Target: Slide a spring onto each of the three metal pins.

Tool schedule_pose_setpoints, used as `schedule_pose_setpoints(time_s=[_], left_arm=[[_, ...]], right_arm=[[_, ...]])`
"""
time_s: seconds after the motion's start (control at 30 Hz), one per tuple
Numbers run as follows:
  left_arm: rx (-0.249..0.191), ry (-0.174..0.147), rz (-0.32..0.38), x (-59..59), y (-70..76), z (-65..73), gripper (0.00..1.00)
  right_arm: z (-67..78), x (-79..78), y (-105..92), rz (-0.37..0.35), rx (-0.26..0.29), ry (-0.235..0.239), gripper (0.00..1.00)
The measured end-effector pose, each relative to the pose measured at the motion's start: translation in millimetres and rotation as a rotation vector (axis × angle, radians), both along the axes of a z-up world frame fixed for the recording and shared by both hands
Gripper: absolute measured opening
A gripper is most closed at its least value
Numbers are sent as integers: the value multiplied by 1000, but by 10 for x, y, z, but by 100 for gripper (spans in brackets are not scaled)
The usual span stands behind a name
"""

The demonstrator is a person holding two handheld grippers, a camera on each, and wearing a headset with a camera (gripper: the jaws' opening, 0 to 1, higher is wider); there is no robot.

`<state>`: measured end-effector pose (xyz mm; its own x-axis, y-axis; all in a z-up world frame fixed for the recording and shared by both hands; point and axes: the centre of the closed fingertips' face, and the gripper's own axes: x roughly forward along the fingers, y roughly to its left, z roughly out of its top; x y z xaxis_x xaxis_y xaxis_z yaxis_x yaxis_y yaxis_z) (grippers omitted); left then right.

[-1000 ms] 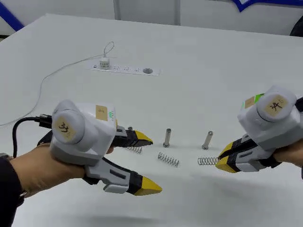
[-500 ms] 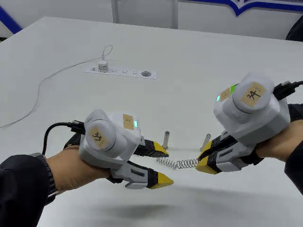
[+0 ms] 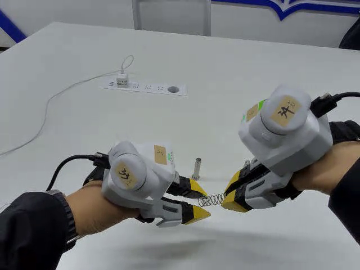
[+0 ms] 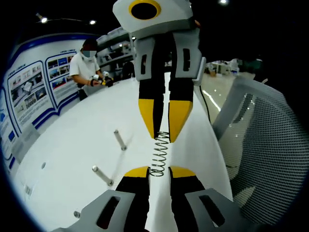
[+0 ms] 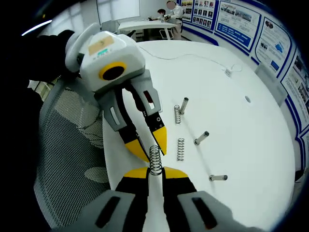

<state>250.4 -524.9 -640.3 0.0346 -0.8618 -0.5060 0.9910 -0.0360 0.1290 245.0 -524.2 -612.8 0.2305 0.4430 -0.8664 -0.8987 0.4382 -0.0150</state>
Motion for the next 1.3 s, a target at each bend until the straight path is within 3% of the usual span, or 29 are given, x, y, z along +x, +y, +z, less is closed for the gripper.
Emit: schedule_pose_setpoints(time_s=[0.1, 0.77, 1.1, 1.3], left_arm=[[-2, 1, 7, 11, -3, -8, 12], [-9, 30, 2, -81, -78, -47, 12], [-13, 52, 3, -101, -86, -47, 18], [-40, 70, 34, -42, -11, 54, 24]], right_arm=[[26, 8, 25, 2, 9, -6, 11], [87, 6, 180, 33, 37, -45, 11], [94, 25, 105, 24, 24, -43, 11], [149, 87, -8, 1, 14, -54, 11]])
